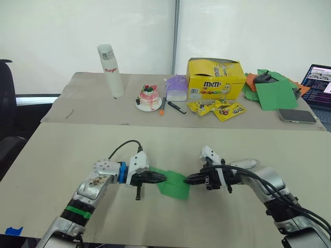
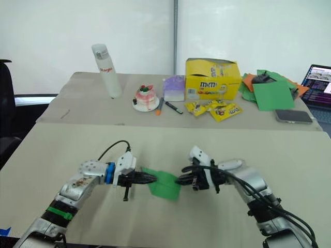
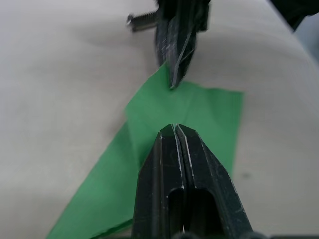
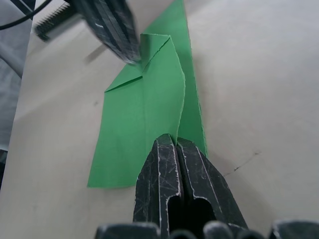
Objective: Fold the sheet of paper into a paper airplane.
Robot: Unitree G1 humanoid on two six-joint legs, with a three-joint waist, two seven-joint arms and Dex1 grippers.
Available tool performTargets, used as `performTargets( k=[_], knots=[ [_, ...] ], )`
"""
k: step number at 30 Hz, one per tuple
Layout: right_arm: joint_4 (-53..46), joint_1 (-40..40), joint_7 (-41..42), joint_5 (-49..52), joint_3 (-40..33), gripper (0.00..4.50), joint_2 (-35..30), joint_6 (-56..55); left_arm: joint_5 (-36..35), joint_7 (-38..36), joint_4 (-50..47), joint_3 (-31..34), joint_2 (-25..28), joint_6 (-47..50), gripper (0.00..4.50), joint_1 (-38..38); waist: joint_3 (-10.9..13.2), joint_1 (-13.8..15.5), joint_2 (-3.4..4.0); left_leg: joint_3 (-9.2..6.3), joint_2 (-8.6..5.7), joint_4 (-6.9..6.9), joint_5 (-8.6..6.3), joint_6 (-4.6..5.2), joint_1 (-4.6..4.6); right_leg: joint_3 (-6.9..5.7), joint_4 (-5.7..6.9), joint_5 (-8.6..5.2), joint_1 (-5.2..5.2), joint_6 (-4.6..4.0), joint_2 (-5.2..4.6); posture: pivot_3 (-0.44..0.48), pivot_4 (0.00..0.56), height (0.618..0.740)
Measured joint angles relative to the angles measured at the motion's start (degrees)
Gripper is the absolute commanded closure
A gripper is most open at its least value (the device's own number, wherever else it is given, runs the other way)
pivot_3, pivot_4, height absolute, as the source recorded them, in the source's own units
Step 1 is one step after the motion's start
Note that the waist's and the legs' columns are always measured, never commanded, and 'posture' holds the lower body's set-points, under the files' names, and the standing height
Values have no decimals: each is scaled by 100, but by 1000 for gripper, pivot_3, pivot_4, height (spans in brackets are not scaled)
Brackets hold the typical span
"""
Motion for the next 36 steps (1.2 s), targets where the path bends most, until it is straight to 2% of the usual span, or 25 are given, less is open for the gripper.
performTargets(
  k=[5,9,13,17,20,25,31,36],
  knots=[
    [-271,183,-114,36,-12,4500,-20,51,318,80,299,-185,-221,-233,4451,-169,-1,7,1,0,-1,-1,0,0,0,3,-1,0,0,0,0,0,150,738],
    [-343,268,-292,38,-128,3258,-11,-47,371,98,311,-199,-218,-333,4500,-146,-1,5,1,1,-1,0,0,0,3,5,0,0,1,0,-1,0,150,738],
    [-404,301,-289,32,-320,1891,-306,-207,327,48,279,-171,-197,-316,4500,-87,-1,5,1,2,-1,-1,0,0,5,4,-1,0,3,0,-1,0,150,738],
    [-855,399,-348,158,-797,1891,-334,-485,294,-7,301,-119,-163,-288,4500,-84,-2,-12,3,2,4,-3,0,0,5,5,-1,0,3,0,4,0,150,738],
    [-1288,492,-528,208,-793,2804,-92,-506,274,-39,375,-105,-205,-246,4500,-134,-2,-23,3,1,8,-3,0,0,4,4,-1,0,3,0,8,0,150,738],
    [-1387,719,-673,-436,44,4484,-8,-1216,296,-72,550,-135,-280,-282,4500,-291,-2,16,3,4,-2,1,0,0,1,3,-5,-1,3,1,2,0,150,738],
    [-644,878,-666,-1083,490,4484,176,-2485,373,-182,611,-178,-259,-407,4500,-356,-2,11,2,10,-3,1,0,0,8,5,-4,-1,5,2,5,0,150,738],
    [-345,805,-688,-1238,510,4484,329,-2898,424,-253,770,-211,-267,-557,4500,-475,-3,12,1,9,-2,0,0,0,11,4,-4,-1,8,1,7,0,150,738]
  ],
)
